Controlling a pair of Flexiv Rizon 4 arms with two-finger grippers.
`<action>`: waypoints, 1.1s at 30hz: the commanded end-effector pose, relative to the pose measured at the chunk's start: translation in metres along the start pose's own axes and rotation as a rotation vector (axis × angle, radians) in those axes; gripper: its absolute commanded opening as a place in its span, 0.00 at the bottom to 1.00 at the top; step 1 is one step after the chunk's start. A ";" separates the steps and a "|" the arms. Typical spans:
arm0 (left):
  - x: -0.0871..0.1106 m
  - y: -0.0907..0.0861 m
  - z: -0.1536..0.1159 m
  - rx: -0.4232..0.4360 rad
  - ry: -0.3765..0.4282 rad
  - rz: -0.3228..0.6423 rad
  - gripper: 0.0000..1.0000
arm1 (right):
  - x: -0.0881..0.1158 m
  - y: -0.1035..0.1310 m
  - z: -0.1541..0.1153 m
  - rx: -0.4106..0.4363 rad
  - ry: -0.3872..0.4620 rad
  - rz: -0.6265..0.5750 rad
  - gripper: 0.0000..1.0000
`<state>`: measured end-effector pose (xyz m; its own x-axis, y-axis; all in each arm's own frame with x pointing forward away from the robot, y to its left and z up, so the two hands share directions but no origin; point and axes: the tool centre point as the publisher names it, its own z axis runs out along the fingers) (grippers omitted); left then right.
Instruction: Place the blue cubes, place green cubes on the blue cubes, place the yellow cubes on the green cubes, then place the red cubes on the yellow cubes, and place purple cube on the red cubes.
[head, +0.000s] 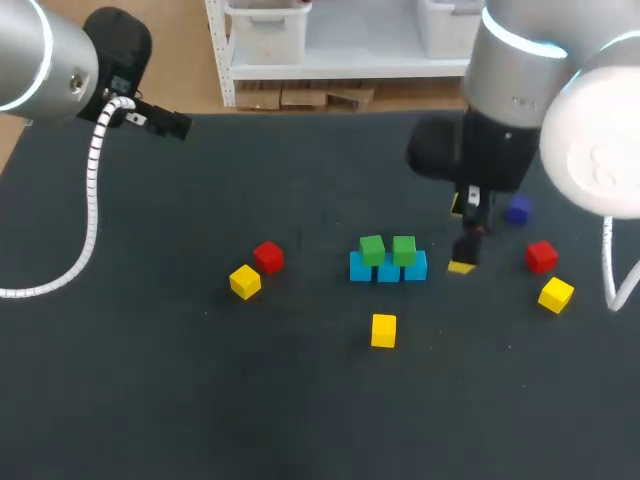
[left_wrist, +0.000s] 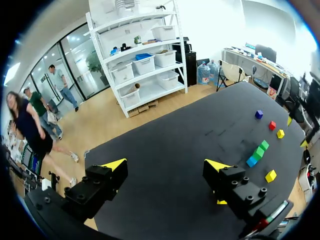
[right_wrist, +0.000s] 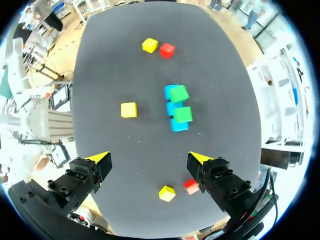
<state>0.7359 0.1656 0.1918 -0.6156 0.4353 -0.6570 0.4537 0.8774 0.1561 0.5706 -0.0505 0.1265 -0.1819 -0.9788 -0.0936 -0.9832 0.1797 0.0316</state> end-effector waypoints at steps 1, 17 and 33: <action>-0.001 0.001 0.001 0.003 0.000 0.000 1.00 | -0.006 0.009 0.004 -0.008 0.009 -0.013 1.00; -0.001 0.001 0.001 0.003 0.000 0.000 1.00 | -0.019 0.044 0.010 -0.039 0.039 -0.121 1.00; -0.001 0.001 0.001 0.003 0.000 0.000 1.00 | -0.015 0.036 0.006 -0.041 0.040 -0.099 1.00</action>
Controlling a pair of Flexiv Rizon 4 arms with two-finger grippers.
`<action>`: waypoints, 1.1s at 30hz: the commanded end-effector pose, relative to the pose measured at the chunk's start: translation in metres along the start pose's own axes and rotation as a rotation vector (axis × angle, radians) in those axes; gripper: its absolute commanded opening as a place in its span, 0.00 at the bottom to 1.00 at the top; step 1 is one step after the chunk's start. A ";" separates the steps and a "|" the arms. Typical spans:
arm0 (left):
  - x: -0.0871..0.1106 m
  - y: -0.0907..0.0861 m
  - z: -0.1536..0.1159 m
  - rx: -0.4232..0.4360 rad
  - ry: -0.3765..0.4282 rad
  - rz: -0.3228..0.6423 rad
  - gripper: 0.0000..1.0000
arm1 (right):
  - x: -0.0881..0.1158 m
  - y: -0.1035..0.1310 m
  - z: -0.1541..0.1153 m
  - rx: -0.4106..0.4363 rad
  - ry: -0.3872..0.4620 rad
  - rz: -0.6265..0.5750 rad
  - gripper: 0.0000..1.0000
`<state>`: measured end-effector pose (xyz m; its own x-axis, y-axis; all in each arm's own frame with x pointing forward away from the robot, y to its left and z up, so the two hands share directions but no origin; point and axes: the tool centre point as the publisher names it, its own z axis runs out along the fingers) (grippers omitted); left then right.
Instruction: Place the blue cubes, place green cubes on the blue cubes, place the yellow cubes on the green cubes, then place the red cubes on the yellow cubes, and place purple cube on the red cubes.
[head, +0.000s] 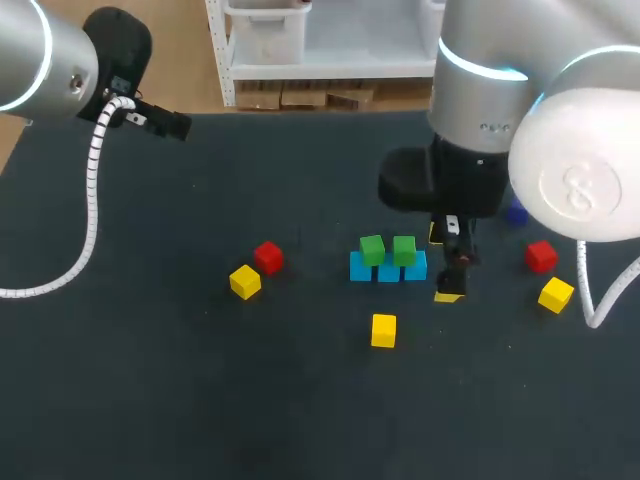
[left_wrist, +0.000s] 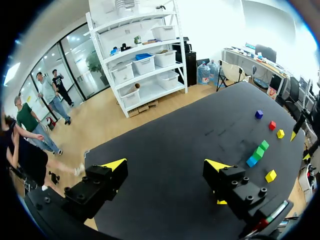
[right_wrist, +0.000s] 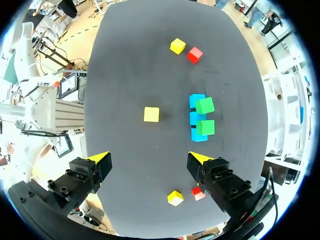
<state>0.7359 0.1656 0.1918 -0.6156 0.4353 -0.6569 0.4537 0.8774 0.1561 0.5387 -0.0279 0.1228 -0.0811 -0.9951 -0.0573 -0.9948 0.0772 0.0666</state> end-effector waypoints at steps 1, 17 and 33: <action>-0.001 0.001 0.001 0.003 0.000 0.000 1.00 | 0.001 0.001 0.000 0.002 -0.002 0.001 1.00; -0.001 0.001 0.001 0.003 0.000 0.000 1.00 | -0.001 0.009 0.008 -0.013 0.009 -0.011 1.00; -0.001 0.001 0.001 0.003 0.000 0.000 1.00 | -0.033 0.048 0.057 -0.006 0.042 -0.056 1.00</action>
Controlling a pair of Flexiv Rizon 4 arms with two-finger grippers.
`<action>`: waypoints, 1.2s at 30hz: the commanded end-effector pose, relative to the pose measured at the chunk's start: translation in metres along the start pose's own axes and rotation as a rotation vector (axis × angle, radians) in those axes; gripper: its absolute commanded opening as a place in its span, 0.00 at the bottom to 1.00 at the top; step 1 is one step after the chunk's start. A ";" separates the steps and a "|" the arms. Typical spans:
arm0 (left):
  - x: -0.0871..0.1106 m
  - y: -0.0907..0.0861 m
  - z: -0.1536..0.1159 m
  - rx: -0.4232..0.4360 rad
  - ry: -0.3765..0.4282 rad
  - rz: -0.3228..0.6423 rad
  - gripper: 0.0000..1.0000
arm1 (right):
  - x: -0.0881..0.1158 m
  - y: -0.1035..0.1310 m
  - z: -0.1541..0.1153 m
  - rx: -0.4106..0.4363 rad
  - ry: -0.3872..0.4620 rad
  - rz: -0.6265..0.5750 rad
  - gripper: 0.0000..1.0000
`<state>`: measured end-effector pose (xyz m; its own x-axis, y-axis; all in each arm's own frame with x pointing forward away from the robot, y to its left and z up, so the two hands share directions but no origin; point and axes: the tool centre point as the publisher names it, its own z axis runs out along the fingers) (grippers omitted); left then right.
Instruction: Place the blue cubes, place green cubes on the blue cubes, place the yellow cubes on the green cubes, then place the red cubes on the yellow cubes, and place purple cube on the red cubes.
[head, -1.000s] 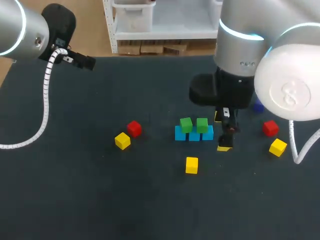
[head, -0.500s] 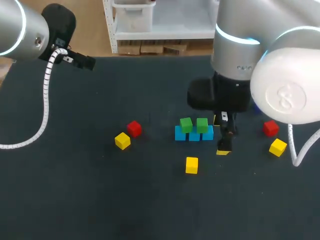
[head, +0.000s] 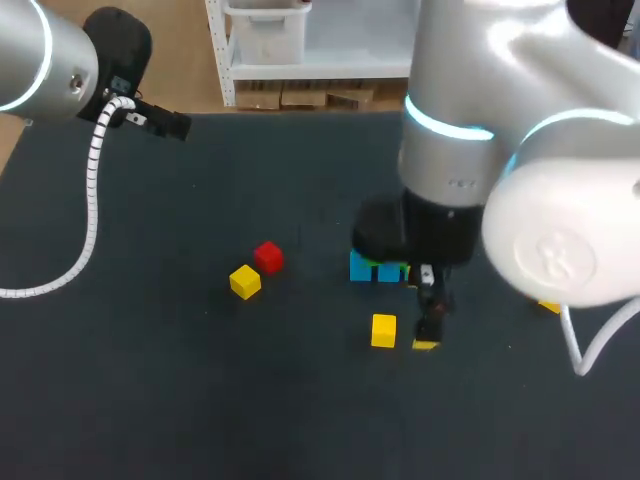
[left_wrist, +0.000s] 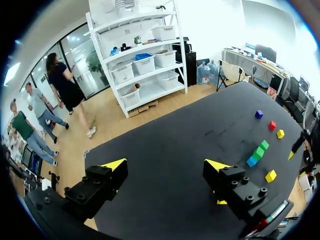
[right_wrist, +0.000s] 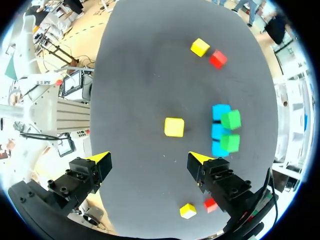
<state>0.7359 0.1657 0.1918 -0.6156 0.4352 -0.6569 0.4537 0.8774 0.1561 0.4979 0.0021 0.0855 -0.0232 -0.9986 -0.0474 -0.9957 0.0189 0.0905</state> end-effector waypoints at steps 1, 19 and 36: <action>-0.001 0.001 0.001 0.003 0.000 0.000 1.00 | -0.012 0.008 0.020 0.015 0.025 -0.003 1.00; -0.001 0.001 0.001 0.003 0.000 0.000 1.00 | -0.026 -0.002 0.071 -0.050 0.037 0.021 1.00; -0.001 0.001 0.001 0.003 0.000 0.000 1.00 | -0.025 -0.005 0.064 0.013 0.063 0.029 1.00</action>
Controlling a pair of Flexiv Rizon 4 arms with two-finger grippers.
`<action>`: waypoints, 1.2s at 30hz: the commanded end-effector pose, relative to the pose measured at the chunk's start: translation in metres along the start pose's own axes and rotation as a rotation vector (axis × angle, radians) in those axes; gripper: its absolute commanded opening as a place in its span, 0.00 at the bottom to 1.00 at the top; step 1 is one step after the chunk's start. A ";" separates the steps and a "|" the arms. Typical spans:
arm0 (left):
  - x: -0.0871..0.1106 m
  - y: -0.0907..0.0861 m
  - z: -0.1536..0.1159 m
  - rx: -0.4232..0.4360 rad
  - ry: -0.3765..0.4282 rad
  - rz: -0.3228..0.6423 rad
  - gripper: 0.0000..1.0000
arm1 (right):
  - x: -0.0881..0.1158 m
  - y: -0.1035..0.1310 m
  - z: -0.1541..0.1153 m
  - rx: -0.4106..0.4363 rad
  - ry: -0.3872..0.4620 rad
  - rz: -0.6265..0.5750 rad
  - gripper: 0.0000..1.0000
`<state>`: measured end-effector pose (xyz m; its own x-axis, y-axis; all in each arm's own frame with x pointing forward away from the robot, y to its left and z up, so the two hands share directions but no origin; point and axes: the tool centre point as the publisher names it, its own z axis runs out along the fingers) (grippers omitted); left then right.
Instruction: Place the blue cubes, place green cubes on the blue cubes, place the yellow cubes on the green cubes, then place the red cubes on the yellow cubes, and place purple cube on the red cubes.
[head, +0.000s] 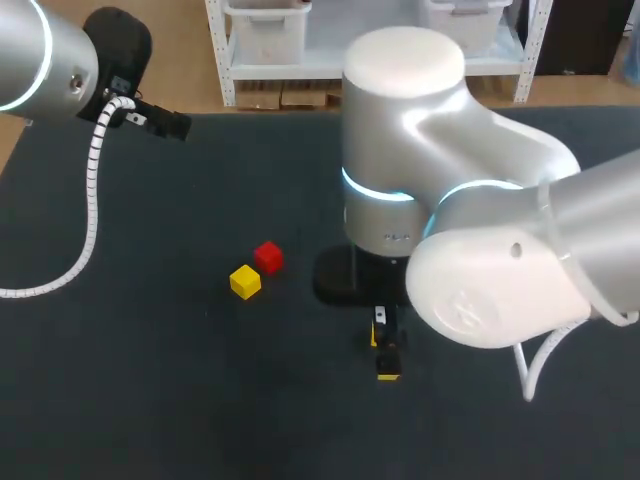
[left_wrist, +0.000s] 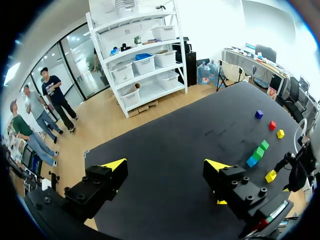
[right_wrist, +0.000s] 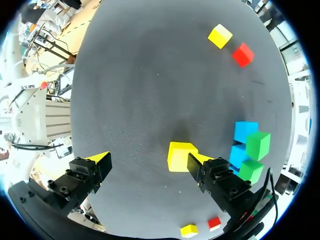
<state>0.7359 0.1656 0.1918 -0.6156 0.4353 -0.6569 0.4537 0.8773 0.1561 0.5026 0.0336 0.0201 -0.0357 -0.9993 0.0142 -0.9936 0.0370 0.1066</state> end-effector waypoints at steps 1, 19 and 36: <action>-0.001 0.001 0.001 0.003 0.000 0.000 1.00 | 0.005 0.003 -0.002 0.029 0.004 0.014 1.00; -0.001 0.001 0.001 0.003 0.000 0.000 1.00 | 0.005 -0.012 0.014 -0.003 0.009 0.018 1.00; -0.001 0.001 0.001 0.003 0.000 0.000 1.00 | 0.003 -0.010 0.004 0.054 0.027 0.018 1.00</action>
<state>0.7359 0.1656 0.1918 -0.6156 0.4352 -0.6569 0.4537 0.8774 0.1561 0.5145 0.0320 0.0174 -0.0476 -0.9979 0.0440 -0.9967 0.0503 0.0644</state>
